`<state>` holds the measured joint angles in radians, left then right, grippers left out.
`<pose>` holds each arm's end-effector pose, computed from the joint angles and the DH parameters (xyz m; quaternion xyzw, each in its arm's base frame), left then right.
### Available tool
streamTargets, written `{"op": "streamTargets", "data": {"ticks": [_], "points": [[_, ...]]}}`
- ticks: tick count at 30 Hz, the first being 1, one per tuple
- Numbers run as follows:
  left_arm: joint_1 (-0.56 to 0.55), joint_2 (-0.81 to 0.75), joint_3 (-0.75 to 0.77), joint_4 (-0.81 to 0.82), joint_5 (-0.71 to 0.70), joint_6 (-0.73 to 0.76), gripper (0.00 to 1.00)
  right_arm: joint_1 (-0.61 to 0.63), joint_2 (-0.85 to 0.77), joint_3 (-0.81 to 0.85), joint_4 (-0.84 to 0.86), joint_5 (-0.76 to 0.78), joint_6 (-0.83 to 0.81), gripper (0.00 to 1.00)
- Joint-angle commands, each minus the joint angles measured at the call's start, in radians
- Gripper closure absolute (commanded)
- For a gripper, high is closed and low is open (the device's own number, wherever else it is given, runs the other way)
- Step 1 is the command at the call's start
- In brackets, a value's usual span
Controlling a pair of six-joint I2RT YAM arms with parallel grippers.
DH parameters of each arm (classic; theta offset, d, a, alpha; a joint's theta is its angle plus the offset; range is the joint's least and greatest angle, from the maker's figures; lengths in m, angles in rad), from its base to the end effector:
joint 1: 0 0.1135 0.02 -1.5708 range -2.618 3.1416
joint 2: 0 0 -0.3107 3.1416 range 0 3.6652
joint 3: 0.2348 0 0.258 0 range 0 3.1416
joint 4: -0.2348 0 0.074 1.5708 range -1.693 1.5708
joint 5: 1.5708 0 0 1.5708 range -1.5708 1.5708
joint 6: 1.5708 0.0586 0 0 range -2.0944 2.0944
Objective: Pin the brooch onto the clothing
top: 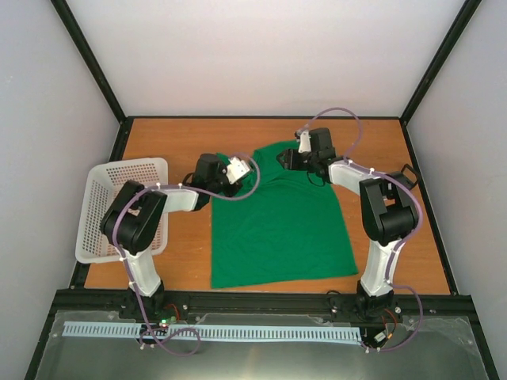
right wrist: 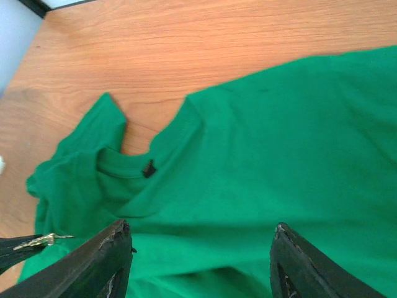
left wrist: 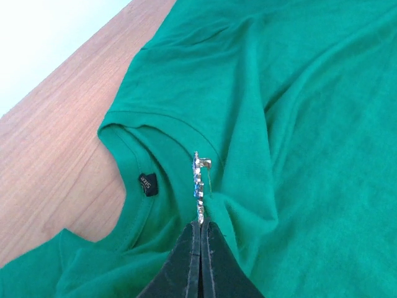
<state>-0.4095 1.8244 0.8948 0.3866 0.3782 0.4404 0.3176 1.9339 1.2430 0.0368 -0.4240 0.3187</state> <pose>0.3639 -0.1816 0.1827 0.4368 0.7411 -0.1562 0.4853 0.4324 0.1675 0.2128 -0.0926 0.8768 0.3145 0.3518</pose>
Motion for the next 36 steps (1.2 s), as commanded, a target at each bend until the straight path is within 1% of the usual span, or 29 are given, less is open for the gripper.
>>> {"op": "streamTargets", "data": {"ticks": [1,4,6,7,9,11,13,14,15,16,17,19,20,21,22,24,26,27,28,31,33,36], "points": [[-0.071,0.006,0.030,-0.012,-0.266,0.154,0.99,-0.062,-0.065,0.015,-0.109,0.033,-0.059,0.41],[-0.094,-0.015,-0.008,0.016,-0.331,0.202,0.99,-0.072,-0.082,0.015,-0.119,0.046,-0.078,0.41],[-0.122,-0.020,-0.037,0.036,-0.418,0.258,0.97,-0.102,-0.089,0.012,-0.123,0.039,-0.088,0.41],[-0.135,-0.026,-0.049,0.040,-0.429,0.286,0.96,-0.110,-0.092,0.011,-0.126,0.038,-0.094,0.41],[-0.154,-0.052,-0.071,0.028,-0.422,0.325,0.92,-0.122,-0.100,0.008,-0.133,0.044,-0.115,0.41],[-0.166,-0.085,-0.078,-0.017,-0.403,0.321,0.91,-0.137,-0.106,0.003,-0.137,0.058,-0.133,0.41],[-0.176,-0.124,-0.108,-0.050,-0.368,0.313,0.88,-0.156,-0.106,0.009,-0.146,0.062,-0.152,0.41],[-0.179,-0.142,-0.115,-0.082,-0.341,0.307,0.83,-0.164,-0.104,0.013,-0.151,0.066,-0.158,0.41],[-0.179,-0.159,-0.108,-0.135,-0.300,0.300,0.75,-0.169,-0.101,0.020,-0.158,0.066,-0.169,0.41],[-0.181,-0.175,-0.101,-0.180,-0.277,0.284,0.69,-0.172,-0.099,0.033,-0.168,0.070,-0.181,0.41],[-0.180,-0.195,-0.094,-0.227,-0.244,0.257,0.66,-0.175,-0.097,0.040,-0.175,0.075,-0.190,0.41],[-0.180,-0.242,-0.089,-0.299,-0.153,0.227,0.51,-0.184,-0.096,0.050,-0.182,0.060,-0.189,0.41],[-0.180,-0.265,-0.071,-0.351,-0.117,0.185,0.47,-0.189,-0.097,0.052,-0.182,0.052,-0.188,0.41],[-0.176,-0.293,-0.060,-0.379,-0.086,0.128,0.45,-0.190,-0.099,0.052,-0.182,0.052,-0.192,0.41],[-0.168,-0.327,-0.058,-0.393,-0.034,0.073,0.43,-0.192,-0.101,0.055,-0.185,0.053,-0.197,0.41],[-0.148,-0.394,-0.058,-0.391,0.012,-0.064,0.40,-0.193,-0.098,0.065,-0.198,0.055,-0.217,0.41],[-0.091,-0.427,-0.045,-0.393,0.100,-0.219,0.35,-0.194,-0.077,0.091,-0.222,0.048,-0.266,0.41],[-0.059,-0.430,-0.032,-0.393,0.104,-0.298,0.33,-0.195,-0.059,0.116,-0.246,0.048,-0.292,0.41],[-0.031,-0.420,-0.011,-0.405,0.073,-0.368,0.32,-0.193,-0.034,0.151,-0.285,0.055,-0.326,0.40],[0.053,-0.330,0.095,-0.479,-0.001,-0.473,0.31,-0.192,0.043,0.251,-0.382,0.105,-0.402,0.38],[0.097,-0.238,0.193,-0.538,-0.048,-0.505,0.29,-0.191,0.101,0.324,-0.440,0.122,-0.445,0.36],[0.139,-0.093,0.343,-0.635,-0.119,-0.533,0.28,-0.184,0.203,0.450,-0.554,0.126,-0.492,0.35]]}}
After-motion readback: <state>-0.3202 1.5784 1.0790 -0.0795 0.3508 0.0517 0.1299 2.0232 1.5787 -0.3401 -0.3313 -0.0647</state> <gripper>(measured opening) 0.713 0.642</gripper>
